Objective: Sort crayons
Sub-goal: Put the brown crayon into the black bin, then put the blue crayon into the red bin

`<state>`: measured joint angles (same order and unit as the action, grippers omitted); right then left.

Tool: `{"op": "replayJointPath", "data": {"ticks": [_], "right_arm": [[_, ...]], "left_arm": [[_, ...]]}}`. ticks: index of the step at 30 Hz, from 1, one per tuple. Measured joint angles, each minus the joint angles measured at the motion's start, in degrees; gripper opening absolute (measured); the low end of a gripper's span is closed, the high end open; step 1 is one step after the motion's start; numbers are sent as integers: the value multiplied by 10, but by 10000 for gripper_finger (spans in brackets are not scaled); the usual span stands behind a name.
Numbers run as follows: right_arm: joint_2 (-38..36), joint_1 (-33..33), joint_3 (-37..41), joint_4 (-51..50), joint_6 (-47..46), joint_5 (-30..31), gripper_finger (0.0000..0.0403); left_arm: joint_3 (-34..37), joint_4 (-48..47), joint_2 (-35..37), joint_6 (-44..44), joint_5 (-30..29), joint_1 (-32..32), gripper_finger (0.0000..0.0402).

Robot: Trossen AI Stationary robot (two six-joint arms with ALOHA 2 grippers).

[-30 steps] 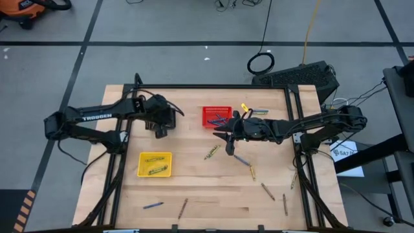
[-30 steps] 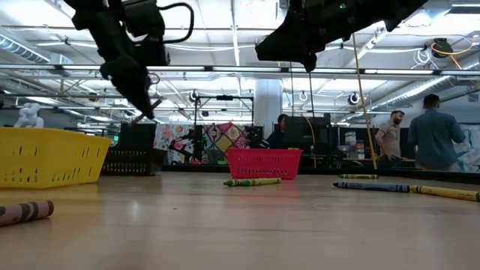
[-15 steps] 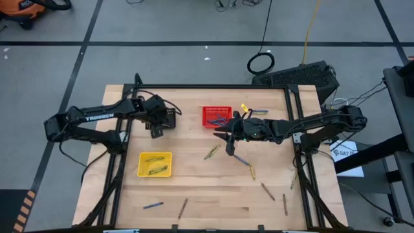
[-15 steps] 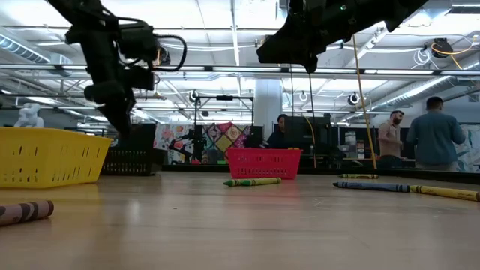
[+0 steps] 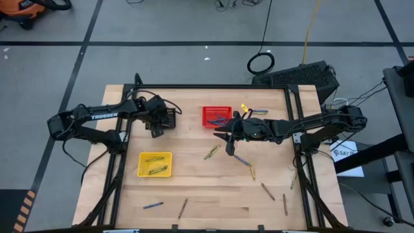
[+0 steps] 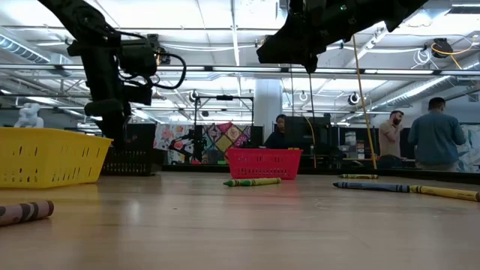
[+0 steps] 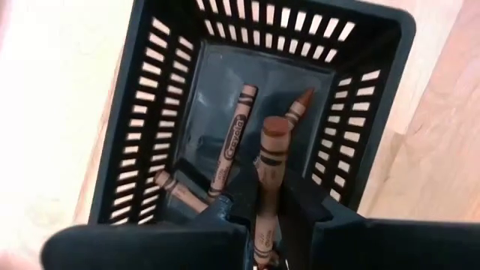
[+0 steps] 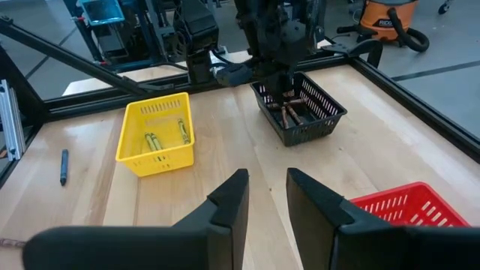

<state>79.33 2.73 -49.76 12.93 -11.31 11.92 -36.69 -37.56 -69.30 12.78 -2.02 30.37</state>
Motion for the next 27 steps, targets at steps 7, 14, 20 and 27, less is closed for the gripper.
{"op": "replayJointPath", "data": {"ticks": [7, 14, 20, 27], "right_arm": [[0, 0, 0, -37, -18, 0, 80], [0, 0, 0, -139, -99, -55, 80], [0, 18, 0, -254, -168, -76, 80], [0, 57, 0, -321, -183, -77, 80]], "left_arm": [[0, 3, -8, -2, 0, 0, 62], [-19, 8, -8, -6, 0, -2, 64], [-57, 17, -8, -19, 0, -9, 64], [-95, 42, -8, -20, 4, -29, 64]]}}
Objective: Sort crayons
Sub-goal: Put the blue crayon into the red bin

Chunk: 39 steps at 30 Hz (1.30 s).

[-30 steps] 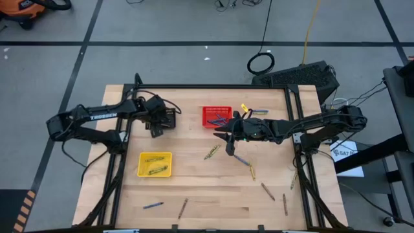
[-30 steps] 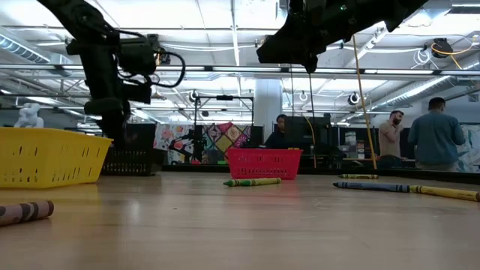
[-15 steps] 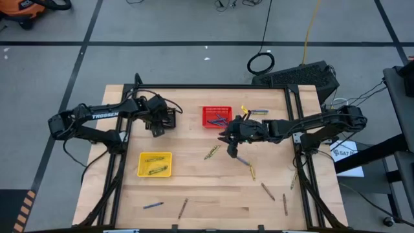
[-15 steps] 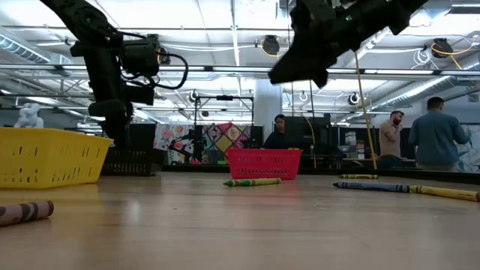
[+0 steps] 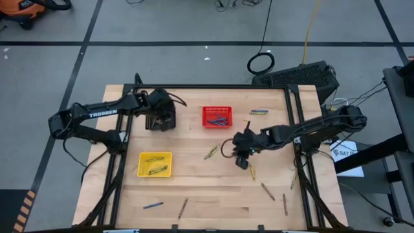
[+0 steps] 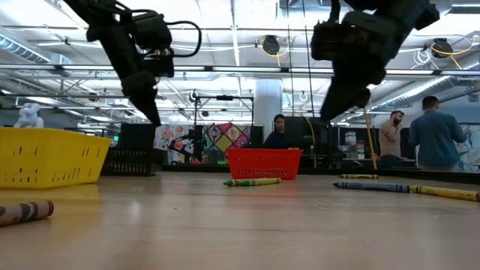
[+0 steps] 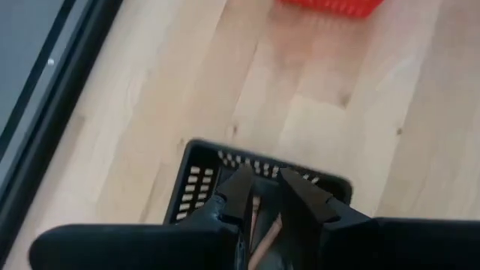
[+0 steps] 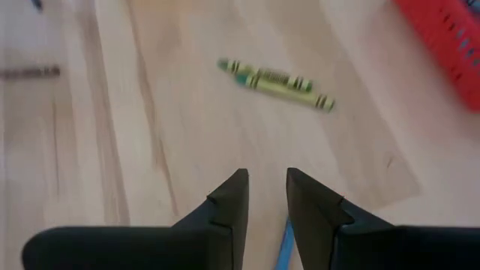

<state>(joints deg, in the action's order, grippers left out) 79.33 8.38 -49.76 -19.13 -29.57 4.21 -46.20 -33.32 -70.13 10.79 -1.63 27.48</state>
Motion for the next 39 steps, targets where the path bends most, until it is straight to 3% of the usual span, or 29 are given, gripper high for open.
{"op": "replayJointPath", "data": {"ticks": [14, 39], "right_arm": [[6, 42, 15, -55, -36, 1, 80], [171, 44, 34, -45, -120, 23, 66]], "left_arm": [[-23, -1, 0, 0, 1, -43, 64], [-23, 3, 0, 5, 1, -47, 63]]}}
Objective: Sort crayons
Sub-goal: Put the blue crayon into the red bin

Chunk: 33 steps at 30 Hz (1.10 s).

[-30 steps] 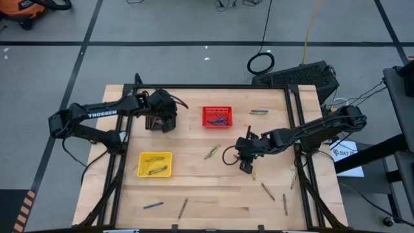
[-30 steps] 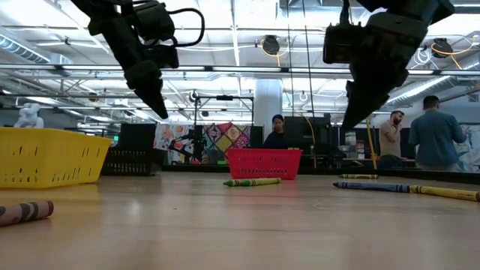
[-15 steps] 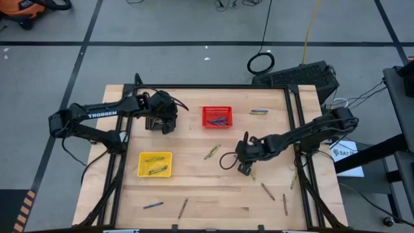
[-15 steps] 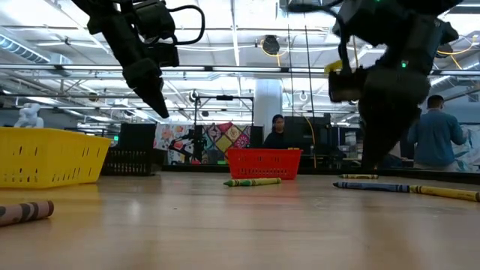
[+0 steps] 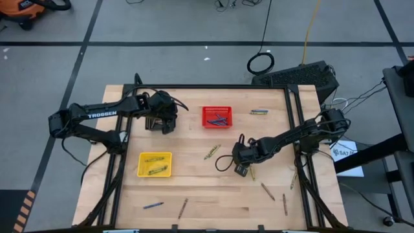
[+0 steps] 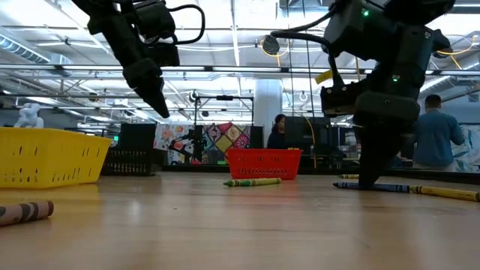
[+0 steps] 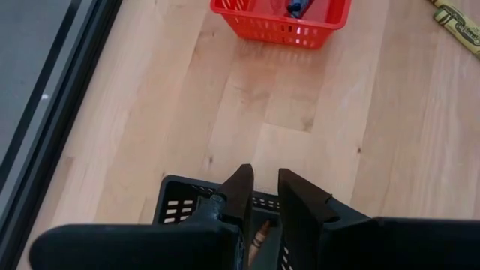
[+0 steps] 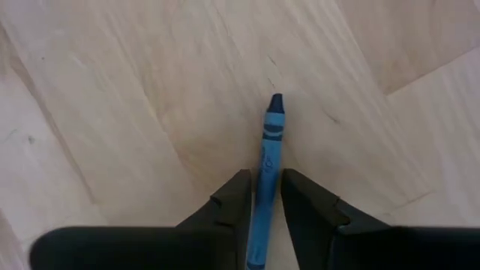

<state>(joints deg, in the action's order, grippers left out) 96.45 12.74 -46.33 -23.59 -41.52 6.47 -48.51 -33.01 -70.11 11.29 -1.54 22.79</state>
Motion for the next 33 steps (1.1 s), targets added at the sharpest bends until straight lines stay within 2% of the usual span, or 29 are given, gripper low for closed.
{"op": "replayJointPath", "data": {"ticks": [6, 12, 17, 23, 33], "right_arm": [[2, -17, 1, -7, -12, -9, 10], [-4, -25, 1, -5, -4, -25, 5], [-39, -37, -5, 1, 15, -36, 2], [-79, -74, -33, 21, 86, -12, 1], [-79, -163, -96, 66, 235, -17, 0]], "left_arm": [[0, 11, 0, 0, 0, 0, 63], [0, 11, 0, 0, 0, 0, 63], [0, 11, 0, 0, 0, 0, 63], [0, 13, 0, -4, 1, 0, 63], [0, 13, 0, -5, 31, -7, 63]]}}
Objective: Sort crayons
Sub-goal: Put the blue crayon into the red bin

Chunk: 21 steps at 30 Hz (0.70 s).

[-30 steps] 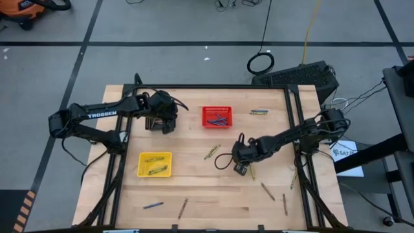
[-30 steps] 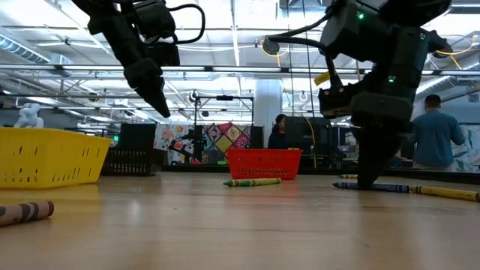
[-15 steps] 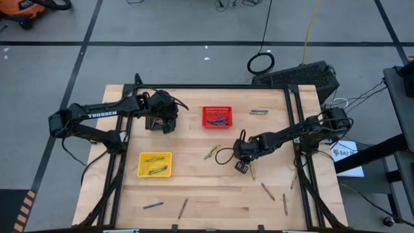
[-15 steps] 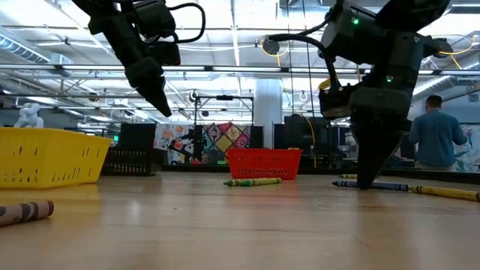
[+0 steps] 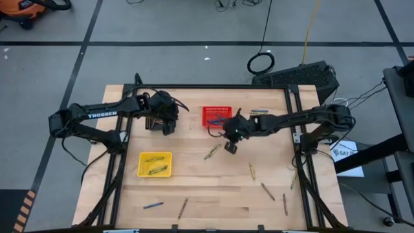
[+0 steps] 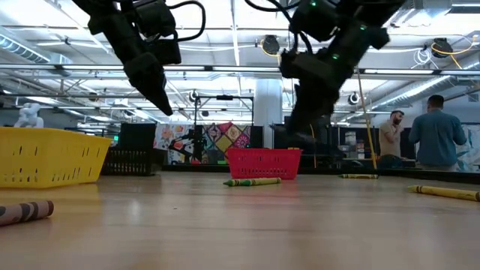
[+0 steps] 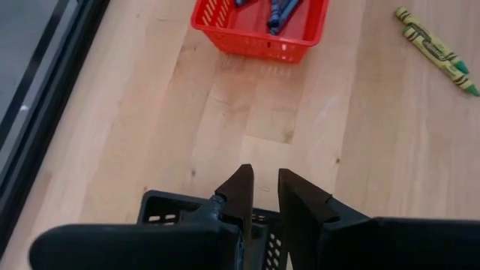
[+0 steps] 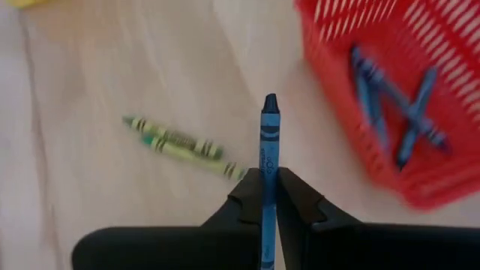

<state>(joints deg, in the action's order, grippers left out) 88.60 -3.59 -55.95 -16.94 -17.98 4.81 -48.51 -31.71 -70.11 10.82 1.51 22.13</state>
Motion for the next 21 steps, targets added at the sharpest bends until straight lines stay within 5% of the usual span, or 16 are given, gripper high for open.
{"op": "replayJointPath", "data": {"ticks": [11, 21], "right_arm": [[17, -104, -21, 163, 114, -2, 0], [82, -144, -21, 165, 148, -5, 3]], "left_arm": [[0, 0, 0, 0, 1, -3, 63], [0, 4, 0, 0, 19, -6, 63]]}}
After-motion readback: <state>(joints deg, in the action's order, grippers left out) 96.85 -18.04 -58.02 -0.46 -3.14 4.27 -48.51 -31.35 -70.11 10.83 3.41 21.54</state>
